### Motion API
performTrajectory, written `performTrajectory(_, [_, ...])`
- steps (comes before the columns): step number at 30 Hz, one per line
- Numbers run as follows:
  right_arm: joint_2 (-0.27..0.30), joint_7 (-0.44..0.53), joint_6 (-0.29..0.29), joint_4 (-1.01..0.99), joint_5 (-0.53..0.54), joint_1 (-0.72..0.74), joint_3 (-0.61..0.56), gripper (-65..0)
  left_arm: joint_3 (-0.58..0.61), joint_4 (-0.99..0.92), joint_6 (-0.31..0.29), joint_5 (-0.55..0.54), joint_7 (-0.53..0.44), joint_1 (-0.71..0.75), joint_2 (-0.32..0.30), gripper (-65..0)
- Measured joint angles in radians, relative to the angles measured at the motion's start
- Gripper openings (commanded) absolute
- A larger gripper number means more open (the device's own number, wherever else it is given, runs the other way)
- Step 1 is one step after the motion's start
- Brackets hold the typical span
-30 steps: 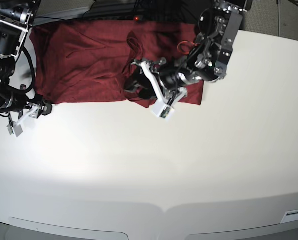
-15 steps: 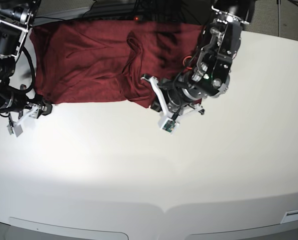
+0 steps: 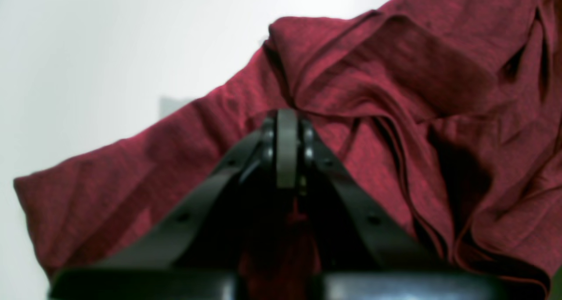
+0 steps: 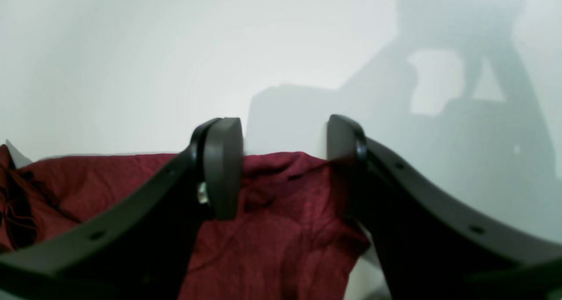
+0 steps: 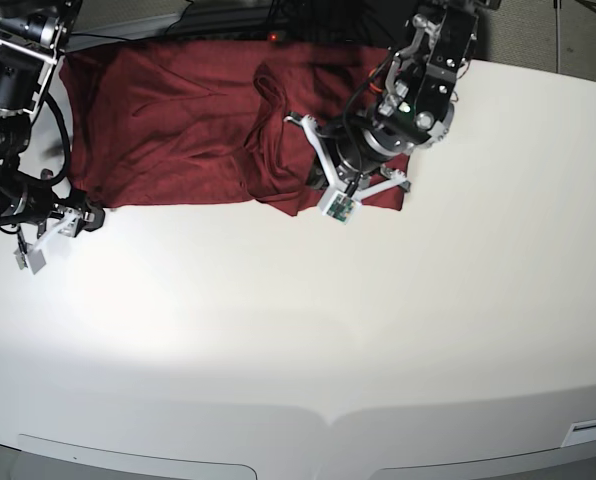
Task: Fold the T-shirt properly
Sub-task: 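Drag the grasped fold with the left gripper toward the right gripper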
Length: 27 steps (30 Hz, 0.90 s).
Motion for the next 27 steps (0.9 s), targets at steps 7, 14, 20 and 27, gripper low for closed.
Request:
performTrajectory(7, [0.000,-0.001,0.000,0.000,0.000,0.000,0.000,-33.5,0.126,-0.031,0.000,0.008,-0.065,-0.006,0.049,-65.0])
performTrajectory(14, [0.000,-0.022,0.000,0.000,0.000,0.000,0.000,-33.5,0.230,-0.177,0.112,0.108,-0.136,-0.043,0.122,-65.0])
performTrajectory(20, [0.000,-0.022,0.000,0.000,0.000,0.000,0.000,-33.5,0.314,-0.177,0.142,-0.091,-0.164,-0.100,0.122,-65.0])
performTrajectory(27, [0.000,-0.020,0.000,0.000,0.000,0.000,0.000,-33.5,0.289,-0.153,0.139,-0.084,-0.112,-0.116,0.122,-65.0])
